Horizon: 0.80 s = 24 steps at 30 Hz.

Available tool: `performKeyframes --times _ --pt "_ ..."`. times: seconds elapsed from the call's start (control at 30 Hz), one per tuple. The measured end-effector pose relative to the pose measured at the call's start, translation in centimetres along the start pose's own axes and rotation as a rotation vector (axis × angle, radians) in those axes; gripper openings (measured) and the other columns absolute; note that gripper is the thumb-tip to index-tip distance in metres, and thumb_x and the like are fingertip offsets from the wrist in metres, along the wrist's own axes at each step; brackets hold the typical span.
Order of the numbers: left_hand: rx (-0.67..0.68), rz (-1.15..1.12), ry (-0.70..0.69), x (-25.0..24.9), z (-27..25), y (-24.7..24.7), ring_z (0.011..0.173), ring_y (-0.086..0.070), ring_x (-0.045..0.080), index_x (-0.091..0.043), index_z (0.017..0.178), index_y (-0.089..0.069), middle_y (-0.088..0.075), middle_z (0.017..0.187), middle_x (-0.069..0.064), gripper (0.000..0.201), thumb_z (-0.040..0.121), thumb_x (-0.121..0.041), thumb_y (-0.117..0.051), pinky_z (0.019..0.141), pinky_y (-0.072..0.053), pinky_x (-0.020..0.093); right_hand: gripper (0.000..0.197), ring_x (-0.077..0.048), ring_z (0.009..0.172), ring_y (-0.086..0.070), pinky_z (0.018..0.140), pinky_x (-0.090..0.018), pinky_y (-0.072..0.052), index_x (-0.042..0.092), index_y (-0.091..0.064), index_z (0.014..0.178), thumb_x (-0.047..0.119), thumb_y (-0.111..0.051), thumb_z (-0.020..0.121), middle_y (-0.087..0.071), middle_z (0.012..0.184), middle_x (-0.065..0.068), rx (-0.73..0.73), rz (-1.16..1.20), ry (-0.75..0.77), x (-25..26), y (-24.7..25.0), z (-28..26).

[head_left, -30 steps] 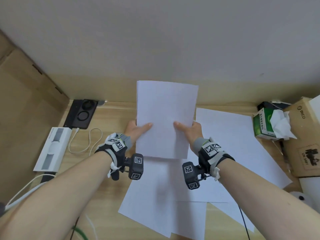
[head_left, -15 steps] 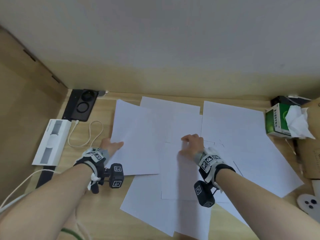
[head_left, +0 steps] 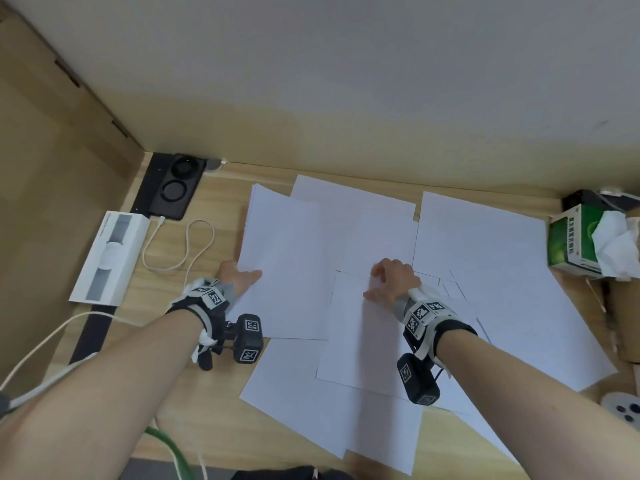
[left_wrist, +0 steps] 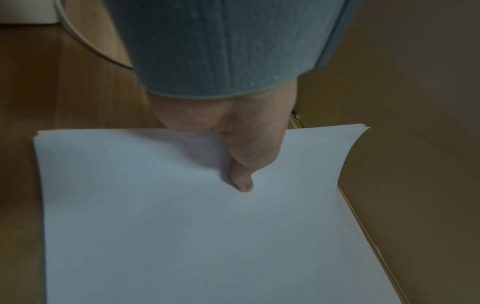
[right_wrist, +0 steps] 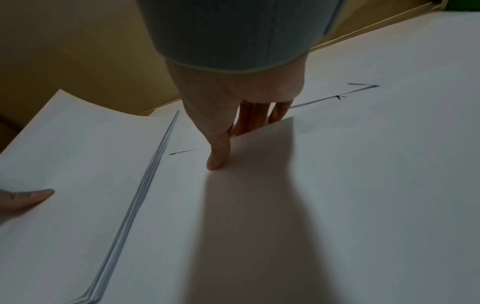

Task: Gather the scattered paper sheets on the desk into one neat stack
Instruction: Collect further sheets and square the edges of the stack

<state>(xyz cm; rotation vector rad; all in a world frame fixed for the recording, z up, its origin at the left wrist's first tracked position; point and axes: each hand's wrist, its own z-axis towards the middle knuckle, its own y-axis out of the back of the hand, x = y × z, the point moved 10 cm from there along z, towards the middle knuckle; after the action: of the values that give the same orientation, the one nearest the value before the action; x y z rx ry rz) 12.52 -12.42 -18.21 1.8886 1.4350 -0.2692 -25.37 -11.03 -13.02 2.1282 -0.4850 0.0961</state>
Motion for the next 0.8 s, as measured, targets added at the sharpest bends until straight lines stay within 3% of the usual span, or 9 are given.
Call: performKeyframes --times 0.13,0.2,0.3,0.43,0.53,0.63,0.73,0.8 --pt "-0.018 0.025 0.021 -0.3 -0.9 -0.2 0.113 -0.057 0.047 0.019 0.126 -0.046 -0.056 0.124 0.033 0.073 0.075 -0.022 -0.080 0.092 -0.047 0.047 0.031 -0.017 0.086 -0.062 0.079 -0.036 -0.055 0.038 -0.060 0.088 0.050 -0.071 0.061 -0.061 0.093 0.010 0.036 0.058 -0.020 -0.5 -0.1 -0.1" --pt "-0.025 0.018 0.025 -0.2 -1.1 -0.2 0.115 -0.056 0.047 0.019 0.124 -0.048 -0.056 0.125 0.033 0.072 0.075 -0.023 -0.079 0.095 -0.046 0.048 0.022 -0.014 0.079 -0.065 0.074 -0.035 -0.057 0.041 -0.063 0.078 0.052 -0.069 0.059 -0.065 0.086 0.014 0.030 0.113 -0.020 -0.9 -0.3 -0.2" --pt "-0.026 0.053 0.010 -0.2 -0.9 -0.1 0.114 -0.058 0.044 0.011 0.126 -0.051 -0.058 0.126 0.027 0.075 0.070 -0.031 -0.078 0.097 -0.048 0.053 0.008 -0.013 0.082 -0.067 0.077 -0.031 -0.056 0.037 -0.067 0.070 0.037 -0.075 0.069 -0.070 0.084 0.015 0.013 0.246 0.007 -0.7 0.2 -0.6" --pt "-0.042 0.067 -0.026 -1.9 -2.2 0.5 0.110 -0.062 0.039 0.007 0.121 -0.056 -0.063 0.121 0.023 0.070 0.068 -0.034 -0.076 0.094 -0.051 0.046 0.009 -0.014 0.083 -0.065 0.071 -0.026 -0.046 0.033 -0.064 0.077 0.029 -0.068 0.083 -0.068 0.086 0.012 -0.083 0.336 0.074 -1.4 2.8 -1.7" --pt "-0.072 0.085 -0.032 -3.8 -4.6 1.1 0.103 -0.064 0.038 0.010 0.100 -0.063 -0.066 0.110 0.025 0.029 0.083 -0.012 -0.070 0.078 -0.044 0.031 0.013 -0.017 0.081 -0.064 0.073 -0.030 -0.051 0.034 -0.062 0.077 0.025 -0.061 0.086 -0.068 0.084 0.010 -0.172 0.368 0.041 -3.3 5.1 -2.4" --pt "-0.089 0.119 -0.038 -5.7 -6.2 0.8 0.083 -0.059 0.025 0.001 0.087 -0.061 -0.061 0.090 0.014 0.006 0.087 -0.004 -0.060 0.073 -0.041 0.026 0.015 -0.023 0.082 -0.066 0.077 -0.036 -0.054 0.030 -0.063 0.078 0.017 -0.061 0.086 -0.069 0.083 0.004 -0.280 0.454 -0.010 -5.2 7.7 -2.8" --pt "-0.070 0.149 -0.034 -6.7 -6.5 0.2 0.070 -0.057 0.023 0.000 0.072 -0.055 -0.060 0.086 0.011 0.015 0.086 -0.007 -0.059 0.062 -0.042 0.027 0.015 -0.027 0.085 -0.064 0.082 -0.038 -0.051 0.023 -0.064 0.080 0.010 -0.061 0.087 -0.066 0.083 -0.002 -0.318 0.564 -0.038 -6.2 9.1 -2.7" --pt "-0.038 0.164 -0.056 -7.2 -6.4 -0.5 0.080 -0.061 0.026 0.002 0.085 -0.061 -0.063 0.086 0.012 0.012 0.084 -0.010 -0.063 0.068 -0.044 0.029 0.011 -0.025 0.088 -0.063 0.084 -0.036 -0.049 0.017 -0.066 0.085 0.008 -0.060 0.089 -0.066 0.085 -0.004 -0.304 0.610 -0.053 -6.0 8.9 -2.4"
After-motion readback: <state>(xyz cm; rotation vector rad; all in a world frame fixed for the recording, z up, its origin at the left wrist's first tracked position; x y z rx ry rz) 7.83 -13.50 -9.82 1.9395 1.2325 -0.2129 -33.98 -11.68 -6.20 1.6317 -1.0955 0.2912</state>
